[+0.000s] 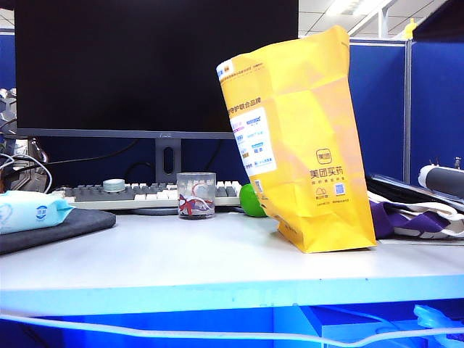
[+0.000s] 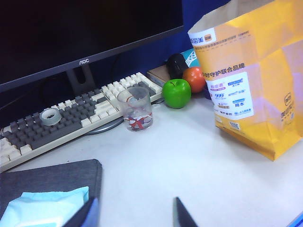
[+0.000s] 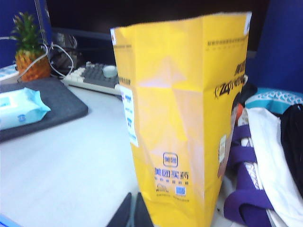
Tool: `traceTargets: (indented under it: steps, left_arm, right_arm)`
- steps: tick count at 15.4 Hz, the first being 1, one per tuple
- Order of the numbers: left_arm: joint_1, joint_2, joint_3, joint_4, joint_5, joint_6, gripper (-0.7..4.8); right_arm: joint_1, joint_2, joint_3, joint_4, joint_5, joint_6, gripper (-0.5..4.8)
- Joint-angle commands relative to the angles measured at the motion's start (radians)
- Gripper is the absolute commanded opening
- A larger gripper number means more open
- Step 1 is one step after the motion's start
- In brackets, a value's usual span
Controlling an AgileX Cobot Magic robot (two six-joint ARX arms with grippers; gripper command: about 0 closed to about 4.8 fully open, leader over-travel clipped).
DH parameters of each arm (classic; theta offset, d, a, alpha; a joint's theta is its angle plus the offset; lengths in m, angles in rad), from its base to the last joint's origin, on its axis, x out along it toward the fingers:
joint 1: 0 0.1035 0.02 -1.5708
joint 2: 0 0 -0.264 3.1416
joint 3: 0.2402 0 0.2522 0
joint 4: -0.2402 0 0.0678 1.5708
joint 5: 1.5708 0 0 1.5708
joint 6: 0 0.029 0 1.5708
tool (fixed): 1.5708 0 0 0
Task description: Pick up the Rubik's Cube and throw it into the yellow paper bag.
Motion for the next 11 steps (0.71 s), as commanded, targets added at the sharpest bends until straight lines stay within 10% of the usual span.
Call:
traceTargets:
  steps: [1, 7, 11]
  left_arm:
    - [0.002, 0.000, 0.002, 0.009, 0.005, -0.003, 2.14]
    - [0.010, -0.066, -0.038, 0.002, 0.005, -0.003, 2.14]
    - [0.252, -0.119, -0.102, -0.008, 0.005, -0.003, 2.14]
  right_arm:
    - [0.000, -0.001, 0.001, 0.002, 0.000, 0.003, -0.01]
    - [-0.039, -0.138, -0.059, -0.061, -0.012, 0.004, -0.01]
    - [-0.212, -0.266, -0.060, -0.179, -0.008, 0.003, -0.01]
